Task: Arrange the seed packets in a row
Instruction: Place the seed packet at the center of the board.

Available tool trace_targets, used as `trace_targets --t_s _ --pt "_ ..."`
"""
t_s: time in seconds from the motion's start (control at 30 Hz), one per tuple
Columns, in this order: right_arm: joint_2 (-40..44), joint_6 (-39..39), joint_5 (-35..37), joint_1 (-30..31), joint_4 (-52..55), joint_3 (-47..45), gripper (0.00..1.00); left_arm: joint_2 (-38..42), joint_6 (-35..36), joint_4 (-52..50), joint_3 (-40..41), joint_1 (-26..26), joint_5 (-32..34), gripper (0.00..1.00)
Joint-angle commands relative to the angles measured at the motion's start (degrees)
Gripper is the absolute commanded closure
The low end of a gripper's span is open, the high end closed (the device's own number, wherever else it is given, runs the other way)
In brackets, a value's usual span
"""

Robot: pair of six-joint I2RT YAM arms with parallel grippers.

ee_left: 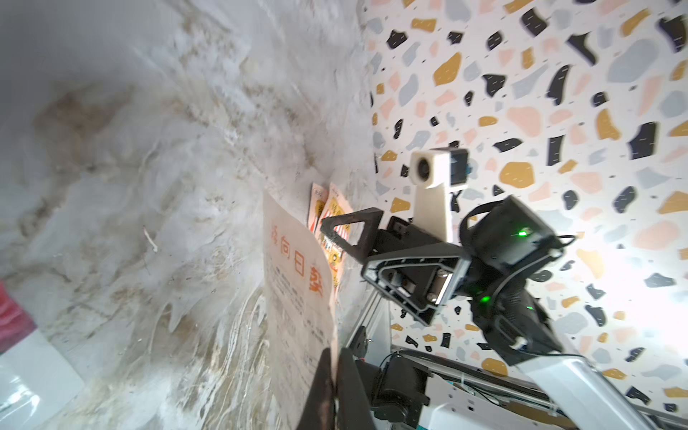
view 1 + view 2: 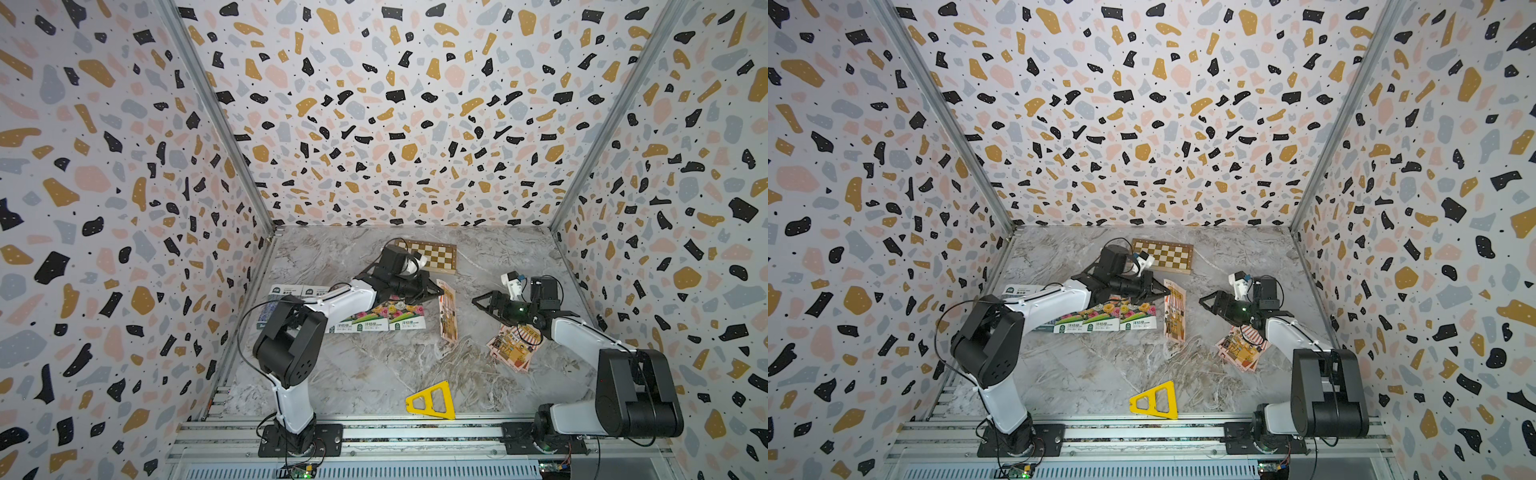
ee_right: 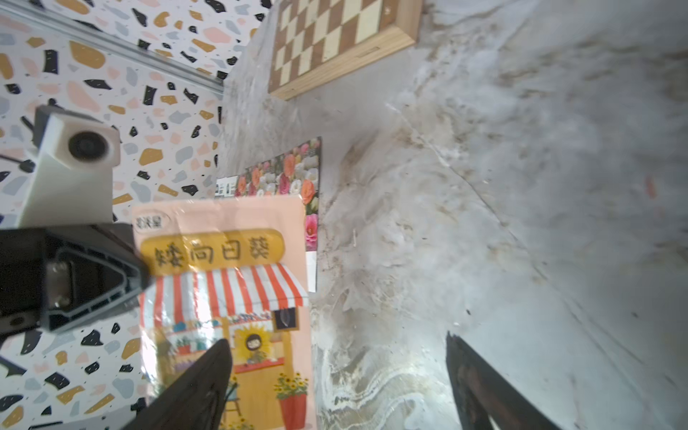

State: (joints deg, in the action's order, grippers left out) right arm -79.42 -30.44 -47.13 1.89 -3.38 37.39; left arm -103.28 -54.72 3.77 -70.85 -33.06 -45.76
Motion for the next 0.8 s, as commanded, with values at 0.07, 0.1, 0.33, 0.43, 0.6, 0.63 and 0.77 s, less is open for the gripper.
trace_targets --t_s 0.07,0.1,0.33,0.43,0.6,0.63,0.77 --pt "0.14 -1.2 -8.3 4.83 -6.5 4.69 0.08 2.8 -1.29 -2.37 -3.88 4.27 -8.38 1.0" --pt "-0.02 -2.04 -9.08 5.58 -7.65 5.03 0.08 3.06 -1.86 -2.24 -4.3 4.77 -8.84 1.0" --pt "-2.67 -7.87 -11.37 11.37 -16.85 8.65 0.03 3.85 -10.03 5.0 -5.46 6.82 -12.75 1.0" --pt "-4.14 -9.33 -13.2 12.76 -19.71 10.06 0.02 4.34 -11.29 6.18 -5.36 7.37 -12.73 1.0" --pt "-5.5 -13.06 -16.05 13.44 -24.43 10.65 0.02 5.1 -11.7 7.26 -5.09 8.01 -12.35 1.0" --pt "-5.8 -13.18 -16.82 13.69 -24.47 10.9 0.02 5.06 -11.69 7.17 -5.1 8.14 -12.32 1.0" --pt "-6.45 -14.02 -17.69 13.97 -24.48 10.89 0.05 5.37 -12.41 9.19 -4.32 8.36 -12.08 1.0"
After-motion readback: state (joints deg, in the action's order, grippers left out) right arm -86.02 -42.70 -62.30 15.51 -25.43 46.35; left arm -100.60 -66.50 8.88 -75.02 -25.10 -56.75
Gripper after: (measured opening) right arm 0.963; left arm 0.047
